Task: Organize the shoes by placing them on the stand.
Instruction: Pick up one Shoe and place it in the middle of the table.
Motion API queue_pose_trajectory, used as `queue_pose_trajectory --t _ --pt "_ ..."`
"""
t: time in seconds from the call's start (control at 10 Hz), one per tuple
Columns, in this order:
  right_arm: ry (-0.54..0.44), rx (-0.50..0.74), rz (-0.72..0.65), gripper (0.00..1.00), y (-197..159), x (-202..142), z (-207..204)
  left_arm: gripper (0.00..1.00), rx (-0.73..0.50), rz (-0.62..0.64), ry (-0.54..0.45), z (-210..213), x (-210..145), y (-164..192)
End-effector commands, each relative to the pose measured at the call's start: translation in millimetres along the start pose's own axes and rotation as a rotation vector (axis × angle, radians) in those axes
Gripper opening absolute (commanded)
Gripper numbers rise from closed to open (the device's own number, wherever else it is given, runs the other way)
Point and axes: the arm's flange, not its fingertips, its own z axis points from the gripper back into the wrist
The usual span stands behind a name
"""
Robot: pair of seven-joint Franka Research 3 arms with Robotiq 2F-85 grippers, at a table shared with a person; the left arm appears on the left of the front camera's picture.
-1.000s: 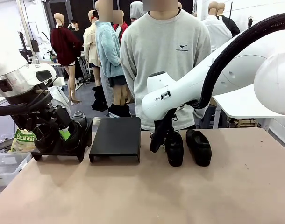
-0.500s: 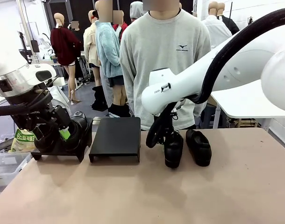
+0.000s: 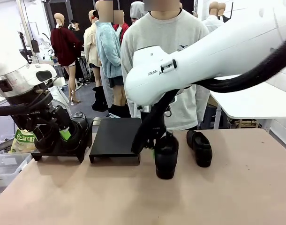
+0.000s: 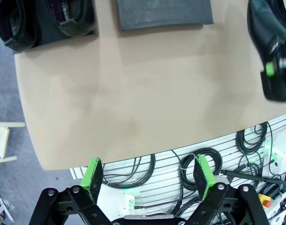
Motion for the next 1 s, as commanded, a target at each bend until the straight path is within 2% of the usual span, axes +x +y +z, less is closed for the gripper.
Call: queue_pose_trajectory --t 0.0,0.2,0.6,0.7,0.9 --pt "0.075 -0.006 0.135 0.0 13 -19 -24 1.0 -0.013 -0.004 0.004 0 0 0" --pt "0.107 0.011 0.198 0.0 25 -29 -37 1.0 -0.013 -0.004 0.004 0 0 0" --pt "0.204 0.058 0.265 0.0 36 -11 -69 1.0 -0.013 -0.004 0.004 0 0 0" --pt "0.238 0.07 0.28 0.09 38 -6 -76 1.0 -0.013 -0.004 0.004 0 0 0" --pt "0.282 0.096 0.303 0.47 41 0 -80 1.0 -0.013 -0.004 0.004 0 0 0"
